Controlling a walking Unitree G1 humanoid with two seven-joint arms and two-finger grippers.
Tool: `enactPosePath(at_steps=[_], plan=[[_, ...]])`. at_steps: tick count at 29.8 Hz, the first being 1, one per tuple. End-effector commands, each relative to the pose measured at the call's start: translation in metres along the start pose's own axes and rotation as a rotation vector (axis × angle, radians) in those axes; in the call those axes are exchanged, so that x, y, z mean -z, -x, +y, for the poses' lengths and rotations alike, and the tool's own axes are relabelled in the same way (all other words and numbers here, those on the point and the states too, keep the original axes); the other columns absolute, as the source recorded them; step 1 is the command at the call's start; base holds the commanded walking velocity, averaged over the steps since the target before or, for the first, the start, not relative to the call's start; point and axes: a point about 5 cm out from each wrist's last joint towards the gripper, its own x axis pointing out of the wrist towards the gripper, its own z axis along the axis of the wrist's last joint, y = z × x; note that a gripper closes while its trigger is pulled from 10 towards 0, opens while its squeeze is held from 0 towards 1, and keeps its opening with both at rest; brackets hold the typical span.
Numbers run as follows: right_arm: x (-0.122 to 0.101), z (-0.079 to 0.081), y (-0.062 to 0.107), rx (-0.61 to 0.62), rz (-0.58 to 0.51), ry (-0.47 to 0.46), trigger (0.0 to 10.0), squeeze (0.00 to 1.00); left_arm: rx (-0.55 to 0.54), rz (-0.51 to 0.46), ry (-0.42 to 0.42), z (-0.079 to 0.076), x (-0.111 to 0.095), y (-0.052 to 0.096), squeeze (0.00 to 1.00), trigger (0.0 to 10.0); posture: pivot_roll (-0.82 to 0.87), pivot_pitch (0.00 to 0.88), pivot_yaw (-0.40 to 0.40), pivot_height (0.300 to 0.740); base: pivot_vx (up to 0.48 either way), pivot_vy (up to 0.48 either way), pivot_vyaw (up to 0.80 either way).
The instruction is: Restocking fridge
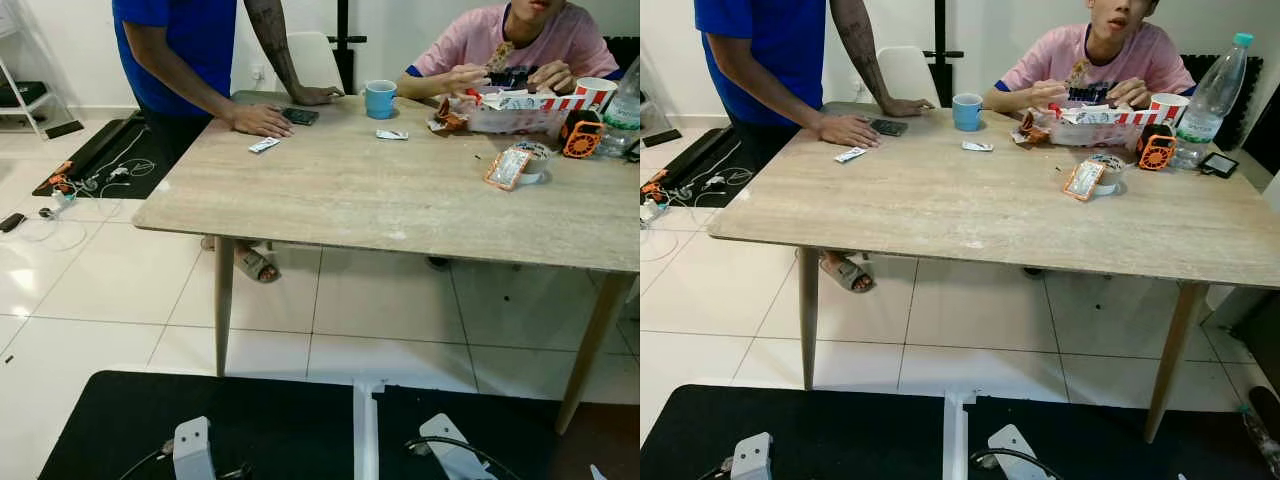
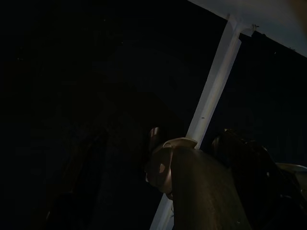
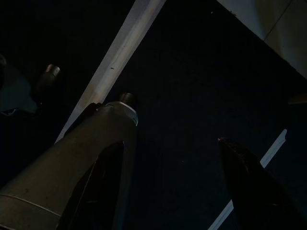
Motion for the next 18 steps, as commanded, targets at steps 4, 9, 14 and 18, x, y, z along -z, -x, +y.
enactPosePath(at_steps=[4, 9, 14, 18], plan=[[0.0, 0.002, 0.0, -0.006, 0.009, 0.01, 10.0, 0.0, -0.006, 0.014, 0.014, 0.003, 0.005, 0.001, 0.0, 10.0, 0.01, 0.0, 0.013, 0.74, 0.0, 0.0, 0.0], [-0.001, 0.002, 0.0, -0.006, 0.004, 0.002, 10.0, 0.0, -0.008, 0.028, 0.012, 0.003, 0.011, 0.002, 0.0, 10.0, 0.0, 0.0, 0.019, 0.74, 0.0, 0.0, 0.0], [-0.001, 0.002, 0.0, -0.008, 0.005, 0.011, 10.0, 0.0, -0.009, 0.034, 0.012, 0.004, 0.012, 0.003, 0.0, 10.0, 0.01, 0.0, 0.018, 0.74, 0.0, 0.0, 0.0], [-0.001, 0.002, 0.0, -0.009, 0.003, 0.012, 10.0, 0.0, -0.009, 0.03, 0.013, 0.004, 0.011, 0.003, 0.0, 10.0, 0.01, 0.0, 0.018, 0.74, 0.0, 0.0, 0.0]])
